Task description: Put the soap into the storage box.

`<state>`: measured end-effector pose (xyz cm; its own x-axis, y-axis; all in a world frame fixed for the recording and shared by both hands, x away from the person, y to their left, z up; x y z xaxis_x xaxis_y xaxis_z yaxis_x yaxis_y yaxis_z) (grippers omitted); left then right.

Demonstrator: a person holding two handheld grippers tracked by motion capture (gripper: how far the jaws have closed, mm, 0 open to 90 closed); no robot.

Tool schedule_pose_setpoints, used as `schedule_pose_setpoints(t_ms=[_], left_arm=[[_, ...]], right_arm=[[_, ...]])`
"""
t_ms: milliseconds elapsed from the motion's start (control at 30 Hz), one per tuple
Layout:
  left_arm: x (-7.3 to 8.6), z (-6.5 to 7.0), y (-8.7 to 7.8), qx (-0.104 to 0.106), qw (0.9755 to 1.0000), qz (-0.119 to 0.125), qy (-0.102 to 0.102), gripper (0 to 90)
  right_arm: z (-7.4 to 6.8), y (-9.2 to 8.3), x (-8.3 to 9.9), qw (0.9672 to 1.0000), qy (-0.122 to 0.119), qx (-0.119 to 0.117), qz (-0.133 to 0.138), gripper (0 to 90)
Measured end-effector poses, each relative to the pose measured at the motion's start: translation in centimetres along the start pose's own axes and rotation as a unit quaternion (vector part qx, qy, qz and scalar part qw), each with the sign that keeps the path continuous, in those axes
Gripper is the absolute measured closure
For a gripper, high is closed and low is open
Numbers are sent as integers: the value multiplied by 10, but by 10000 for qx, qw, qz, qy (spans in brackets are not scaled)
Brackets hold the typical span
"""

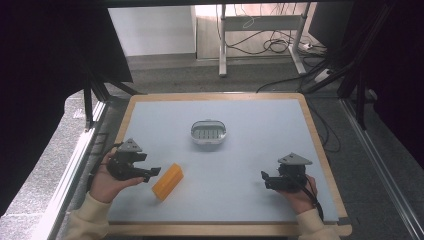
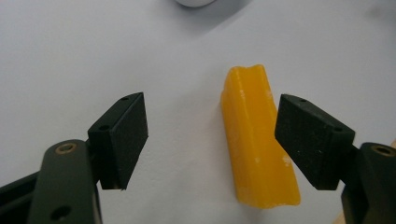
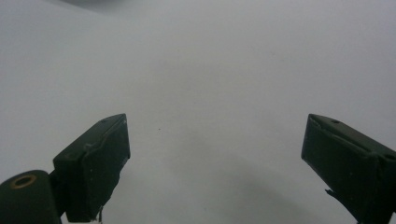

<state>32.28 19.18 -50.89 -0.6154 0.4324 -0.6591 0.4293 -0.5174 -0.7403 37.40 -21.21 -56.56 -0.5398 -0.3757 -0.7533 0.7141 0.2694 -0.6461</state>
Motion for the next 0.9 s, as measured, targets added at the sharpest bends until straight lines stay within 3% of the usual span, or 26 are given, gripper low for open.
schedule_pose_setpoints(t_ms=[667, 900], left_arm=[[0, 23, 15, 154, 9992, -310, 192, 254], [2, 28, 23, 168, 9986, -490, 141, 259]], right_arm=[[-1, 1, 1, 9999, -120, 73, -22, 83], [1, 1, 2, 9998, -97, 139, -62, 83]])
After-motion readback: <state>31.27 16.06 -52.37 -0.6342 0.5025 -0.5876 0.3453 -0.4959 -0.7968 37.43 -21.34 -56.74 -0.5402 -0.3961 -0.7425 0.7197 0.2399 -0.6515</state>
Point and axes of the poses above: each handheld gripper's, and its own axes: y roughly forward along the jaws, x roughly out of its underside, z roughly to its right, the point moved 9 cm from there along y, roughly forward along the jaws, and after that the axes turned 4 degrees about x, right-handed, at the moved point
